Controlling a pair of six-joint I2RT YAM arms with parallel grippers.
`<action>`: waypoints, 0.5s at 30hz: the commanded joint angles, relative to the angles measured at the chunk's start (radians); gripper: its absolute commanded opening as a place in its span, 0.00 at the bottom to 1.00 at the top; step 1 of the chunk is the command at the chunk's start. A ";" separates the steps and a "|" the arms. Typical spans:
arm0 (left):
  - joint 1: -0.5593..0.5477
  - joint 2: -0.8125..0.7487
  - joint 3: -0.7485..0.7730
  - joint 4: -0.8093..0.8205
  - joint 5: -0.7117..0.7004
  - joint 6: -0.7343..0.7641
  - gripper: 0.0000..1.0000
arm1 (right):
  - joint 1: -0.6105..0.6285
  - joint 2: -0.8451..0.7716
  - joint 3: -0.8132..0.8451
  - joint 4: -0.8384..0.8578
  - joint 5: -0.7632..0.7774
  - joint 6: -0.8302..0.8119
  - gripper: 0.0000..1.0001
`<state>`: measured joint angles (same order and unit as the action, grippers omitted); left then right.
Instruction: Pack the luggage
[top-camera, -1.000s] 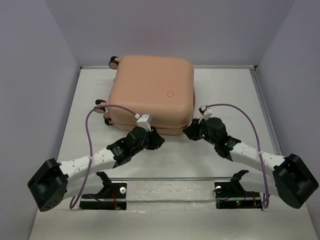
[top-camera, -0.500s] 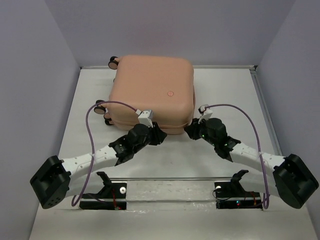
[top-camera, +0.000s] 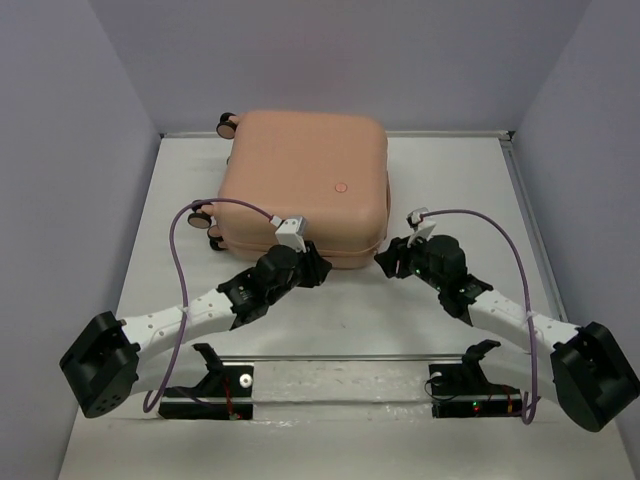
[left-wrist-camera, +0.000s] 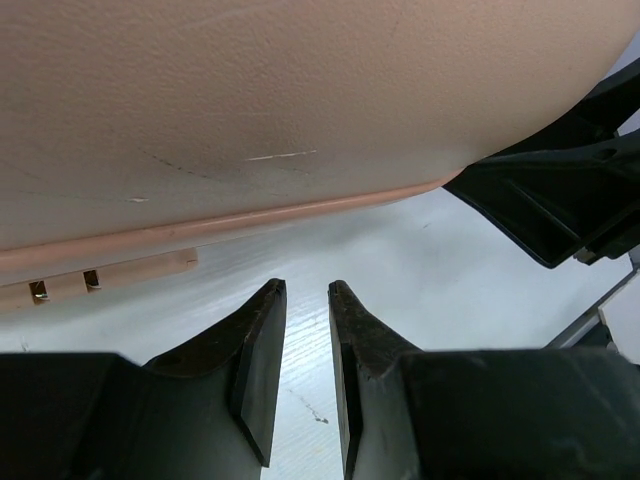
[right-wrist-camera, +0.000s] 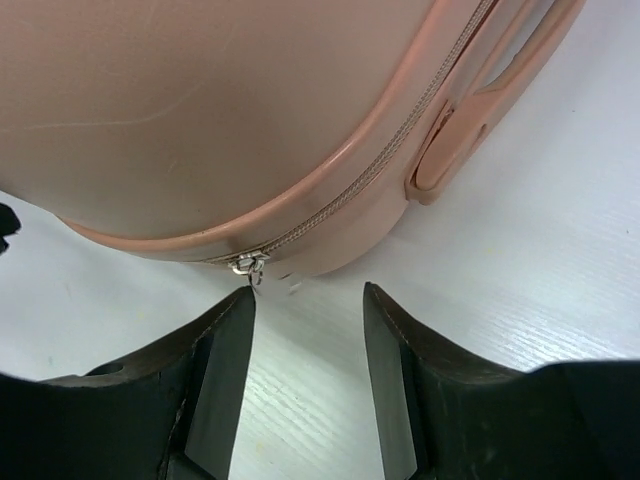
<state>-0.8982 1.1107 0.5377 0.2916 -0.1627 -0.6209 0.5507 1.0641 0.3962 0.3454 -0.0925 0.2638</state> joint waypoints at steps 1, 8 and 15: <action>-0.007 -0.028 0.030 0.023 -0.035 0.027 0.35 | -0.029 0.037 0.055 0.033 -0.128 -0.075 0.54; -0.007 -0.011 0.031 0.037 -0.031 0.027 0.35 | -0.029 0.120 0.078 0.105 -0.165 -0.071 0.52; -0.007 0.014 0.045 0.043 -0.043 0.035 0.35 | -0.029 0.166 0.089 0.165 -0.173 -0.072 0.51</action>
<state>-0.8982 1.1145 0.5377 0.2886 -0.1665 -0.6136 0.5293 1.2118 0.4332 0.4068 -0.2394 0.2127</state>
